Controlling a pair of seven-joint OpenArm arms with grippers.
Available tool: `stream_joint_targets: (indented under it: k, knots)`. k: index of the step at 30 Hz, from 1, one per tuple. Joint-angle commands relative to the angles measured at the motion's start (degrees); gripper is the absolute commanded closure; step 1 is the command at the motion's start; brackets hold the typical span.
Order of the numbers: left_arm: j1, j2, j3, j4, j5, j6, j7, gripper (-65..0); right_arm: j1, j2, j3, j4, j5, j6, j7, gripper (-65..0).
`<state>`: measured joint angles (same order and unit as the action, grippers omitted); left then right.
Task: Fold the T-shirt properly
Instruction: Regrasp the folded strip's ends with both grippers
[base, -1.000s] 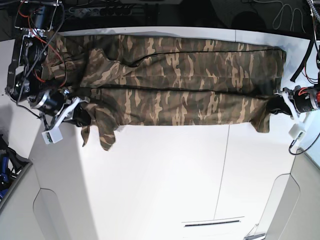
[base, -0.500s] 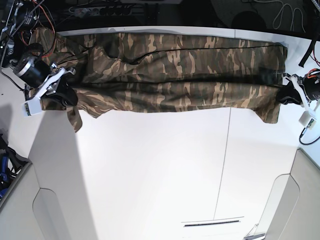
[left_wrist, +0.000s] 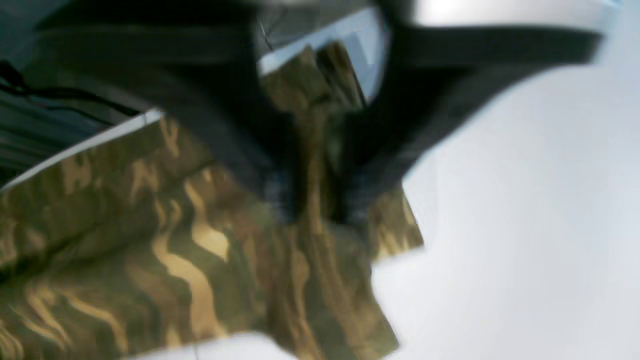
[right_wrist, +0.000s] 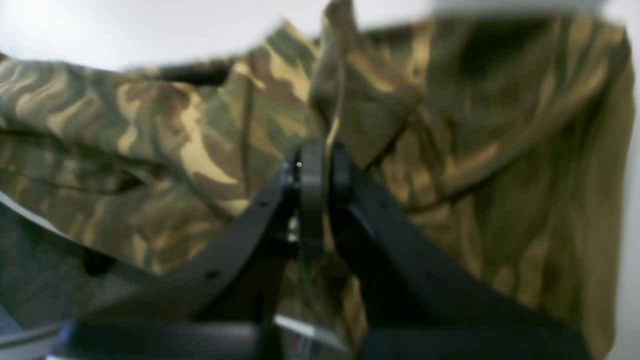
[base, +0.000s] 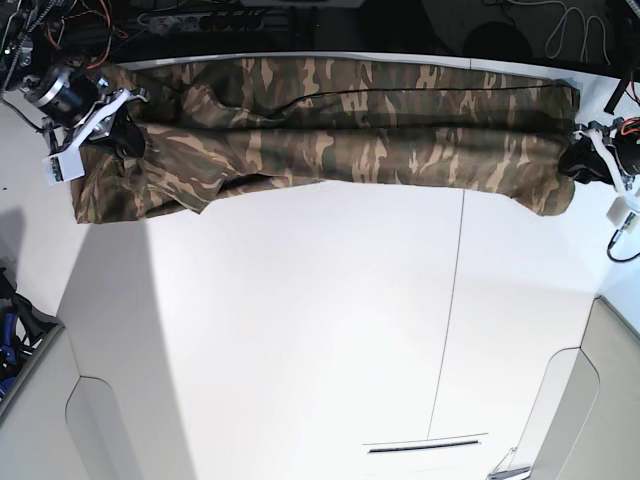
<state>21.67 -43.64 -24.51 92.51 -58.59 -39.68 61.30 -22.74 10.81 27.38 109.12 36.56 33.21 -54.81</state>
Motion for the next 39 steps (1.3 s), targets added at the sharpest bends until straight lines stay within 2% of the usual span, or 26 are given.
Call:
stream_joint_targets:
  k: [1,3,4,5,6,11,16,18,19,21,24,27,30,34,39]
  knots:
    - [-0.17,-0.90,-0.70,0.70,-0.72,-0.32,-0.61,-24.7,0.17,0.37,0.37,0.50,-0.02,-0.02,0.96,-4.4]
    - [-0.07,-0.26,-0.70,0.70,-0.74,-0.32,-0.63,-25.6,0.17,0.26,0.37,0.13,-0.13,-0.02,0.96,-22.7]
    - [-0.07,0.00,-0.70,0.70,-0.74,0.02,-0.66,-25.6,0.17,0.28,0.37,0.13,-0.15,-0.02,0.94,-29.8]
    - [-0.04,0.17,-0.70,0.70,-0.76,0.04,-0.66,-25.6,0.17,0.31,0.37,0.15,-0.15,-0.02,0.94,-35.0]
    - [-0.04,0.46,-0.70,0.70,-0.74,0.04,-0.66,-25.6,0.17,0.28,0.44,0.15,-0.13,-0.02,0.94,-37.4]
    - [0.00,1.62,-2.51,0.70,-0.72,3.08,-0.66,-25.9,0.20,0.26,2.38,0.33,4.57,0.00,0.72,-37.5]
    - [0.76,3.58,-9.46,0.61,-0.72,3.06,-0.61,-35.4,0.35,0.24,5.57,2.86,9.18,0.04,-0.72,-37.3]
    - [1.05,4.68,-12.50,0.48,-0.79,3.02,-0.61,-36.0,0.50,-0.04,6.67,4.24,10.03,0.04,-1.33,-37.2]
    - [1.33,5.09,-13.68,0.48,-0.94,2.99,-0.66,-36.1,0.48,-0.24,7.23,4.92,10.49,0.04,-1.31,-35.5]
    - [1.84,6.12,-15.08,0.48,-0.98,2.93,-0.59,-36.1,0.50,-0.59,7.96,6.12,11.54,0.04,-1.29,-25.6]
    - [3.67,7.28,-15.13,0.46,-1.05,2.75,-1.03,-36.1,0.52,-1.64,7.96,7.02,12.90,0.96,-1.11,0.0]
    - [4.61,8.94,-15.15,0.31,-0.92,2.78,-1.84,-36.1,0.72,-3.50,7.30,6.67,12.87,1.16,-0.33,0.0]
    - [4.55,10.12,-15.10,0.31,-0.15,2.75,-3.91,-36.1,2.01,-4.94,5.53,4.90,9.01,1.14,0.57,0.0]
    - [4.55,11.34,-14.75,0.26,4.55,2.73,-7.48,-36.1,3.23,-4.94,2.54,-0.79,4.22,1.11,2.71,0.0]
    - [4.52,11.41,-12.85,-0.87,6.03,2.80,-9.77,-36.1,5.73,-4.94,0.92,-10.67,3.13,1.14,2.97,0.0]
